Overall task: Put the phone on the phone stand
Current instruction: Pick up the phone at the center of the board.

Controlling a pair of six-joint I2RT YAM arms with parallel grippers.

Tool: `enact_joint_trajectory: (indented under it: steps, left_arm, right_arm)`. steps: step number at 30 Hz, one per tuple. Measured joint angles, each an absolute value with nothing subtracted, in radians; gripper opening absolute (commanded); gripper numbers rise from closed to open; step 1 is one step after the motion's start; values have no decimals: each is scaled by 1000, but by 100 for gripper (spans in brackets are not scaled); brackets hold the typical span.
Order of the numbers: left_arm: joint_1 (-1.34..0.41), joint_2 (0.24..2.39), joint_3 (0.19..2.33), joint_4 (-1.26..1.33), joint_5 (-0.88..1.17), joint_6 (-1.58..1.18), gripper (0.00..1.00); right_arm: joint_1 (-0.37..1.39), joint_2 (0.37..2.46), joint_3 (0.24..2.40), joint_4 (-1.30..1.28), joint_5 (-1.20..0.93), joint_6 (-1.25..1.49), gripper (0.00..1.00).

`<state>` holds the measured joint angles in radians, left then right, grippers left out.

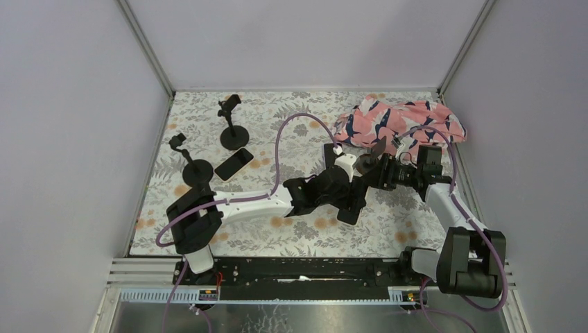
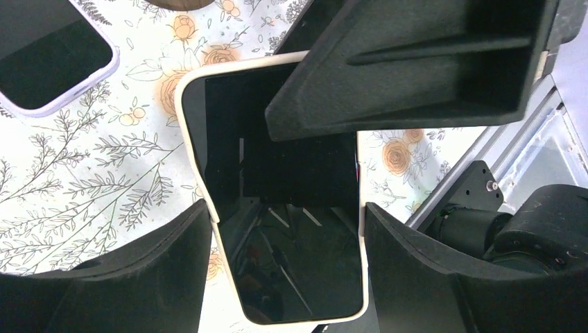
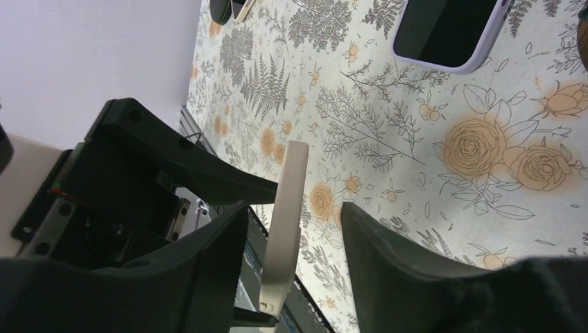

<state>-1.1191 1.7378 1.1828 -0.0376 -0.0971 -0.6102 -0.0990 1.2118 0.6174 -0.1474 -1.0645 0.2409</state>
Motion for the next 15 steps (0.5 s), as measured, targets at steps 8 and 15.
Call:
enact_joint_trajectory:
  steps: [8, 15]
  left_arm:
    - [-1121, 1738, 1195, -38, -98, -596, 28]
    - [-1121, 1697, 1122, 35, -88, -604, 96]
  right_arm:
    - [-97, 1214, 619, -149, -1064, 271, 0]
    - [-95, 1211, 620, -160, -1076, 275, 0]
